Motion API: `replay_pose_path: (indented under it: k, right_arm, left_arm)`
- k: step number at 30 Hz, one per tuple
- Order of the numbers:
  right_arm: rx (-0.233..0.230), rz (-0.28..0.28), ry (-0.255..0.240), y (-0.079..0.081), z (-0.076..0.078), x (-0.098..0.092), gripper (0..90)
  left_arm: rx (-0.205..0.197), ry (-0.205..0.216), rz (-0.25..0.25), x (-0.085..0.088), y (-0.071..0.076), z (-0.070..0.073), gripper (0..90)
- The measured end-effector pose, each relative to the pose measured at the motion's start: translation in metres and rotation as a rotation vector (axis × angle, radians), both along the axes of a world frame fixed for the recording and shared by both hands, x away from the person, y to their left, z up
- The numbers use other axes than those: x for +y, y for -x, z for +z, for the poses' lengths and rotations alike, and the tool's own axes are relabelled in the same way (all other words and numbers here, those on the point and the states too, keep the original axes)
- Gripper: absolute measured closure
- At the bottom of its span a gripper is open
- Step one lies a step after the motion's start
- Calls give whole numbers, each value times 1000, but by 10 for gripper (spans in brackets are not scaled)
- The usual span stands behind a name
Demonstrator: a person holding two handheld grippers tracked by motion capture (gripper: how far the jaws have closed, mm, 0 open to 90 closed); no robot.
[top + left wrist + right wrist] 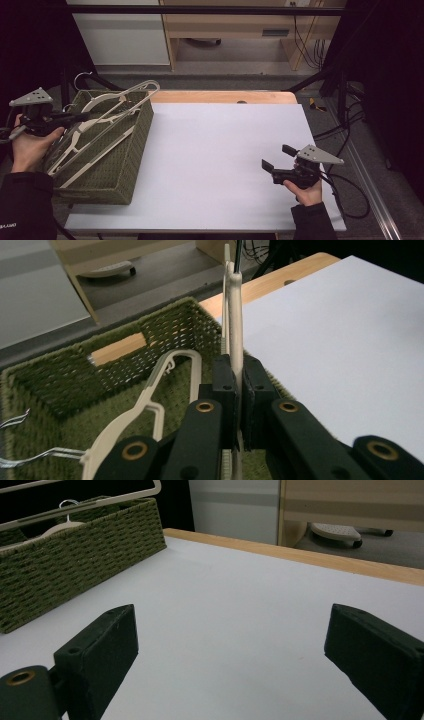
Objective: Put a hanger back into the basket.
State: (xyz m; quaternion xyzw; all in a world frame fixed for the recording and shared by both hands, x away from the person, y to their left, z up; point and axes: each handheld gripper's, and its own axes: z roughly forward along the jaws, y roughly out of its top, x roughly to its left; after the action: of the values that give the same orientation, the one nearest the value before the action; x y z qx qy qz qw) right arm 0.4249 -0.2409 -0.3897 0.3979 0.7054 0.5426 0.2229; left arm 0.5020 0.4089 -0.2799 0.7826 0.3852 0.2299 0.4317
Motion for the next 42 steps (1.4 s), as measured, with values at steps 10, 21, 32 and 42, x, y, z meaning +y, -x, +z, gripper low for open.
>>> replay_pose_path:
  k: [10,21,32,42]
  right_arm:
    - [2,-5,1,0,0,-1,72]
    - [-2,-7,2,0,0,-2,70]
    - [-4,-12,-10,2,2,-4,70]
    - [-9,-12,-8,2,3,-6,70]
  left_arm:
    - [14,34,63,31,1,-17,866]
    - [98,18,68,35,-1,-38,866]
    - [205,39,101,25,-7,-67,863]
    - [228,-10,286,26,-15,-81,823]
